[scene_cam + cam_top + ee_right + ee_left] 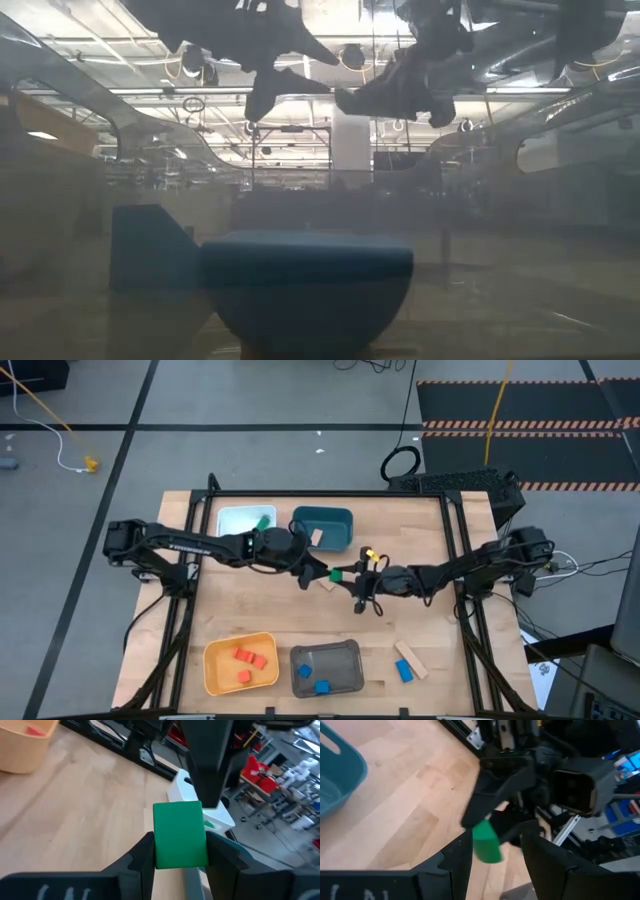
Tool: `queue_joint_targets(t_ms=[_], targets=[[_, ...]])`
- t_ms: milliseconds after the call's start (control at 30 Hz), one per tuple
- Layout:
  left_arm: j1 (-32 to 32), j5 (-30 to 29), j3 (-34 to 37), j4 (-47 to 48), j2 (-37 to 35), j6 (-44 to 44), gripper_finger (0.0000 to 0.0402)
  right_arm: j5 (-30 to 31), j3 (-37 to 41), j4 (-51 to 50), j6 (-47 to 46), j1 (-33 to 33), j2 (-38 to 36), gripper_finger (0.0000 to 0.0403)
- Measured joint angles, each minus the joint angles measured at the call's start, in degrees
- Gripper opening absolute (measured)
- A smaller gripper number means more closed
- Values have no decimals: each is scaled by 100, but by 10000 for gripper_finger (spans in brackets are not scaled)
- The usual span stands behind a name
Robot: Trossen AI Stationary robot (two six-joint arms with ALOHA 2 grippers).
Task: Sort & place blocks by color
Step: Put the green block into the white bin
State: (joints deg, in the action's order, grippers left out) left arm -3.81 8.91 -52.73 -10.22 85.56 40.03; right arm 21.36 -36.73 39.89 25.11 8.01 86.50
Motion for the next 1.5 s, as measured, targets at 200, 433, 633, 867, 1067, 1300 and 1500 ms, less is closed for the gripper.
queue_joint_targets(t_ms=[200,433,633,867,1067,1300,1500], targets=[[114,-170,0,-1,0,80,170,282,-2,249,8,0,131,116],[240,-513,0,-61,182,175,170,291,-76,506,62,-2,131,116],[238,-544,0,-312,339,224,170,289,-365,239,27,-3,129,116],[219,-581,0,-444,345,102,170,302,-420,77,-128,-7,127,116],[195,-586,0,-421,345,98,160,248,-420,57,-180,-4,127,116],[197,-530,4,-370,343,107,114,-80,-415,-13,-319,-7,125,136],[199,-508,4,-400,345,-75,91,-214,-426,-157,-852,-5,125,200]])
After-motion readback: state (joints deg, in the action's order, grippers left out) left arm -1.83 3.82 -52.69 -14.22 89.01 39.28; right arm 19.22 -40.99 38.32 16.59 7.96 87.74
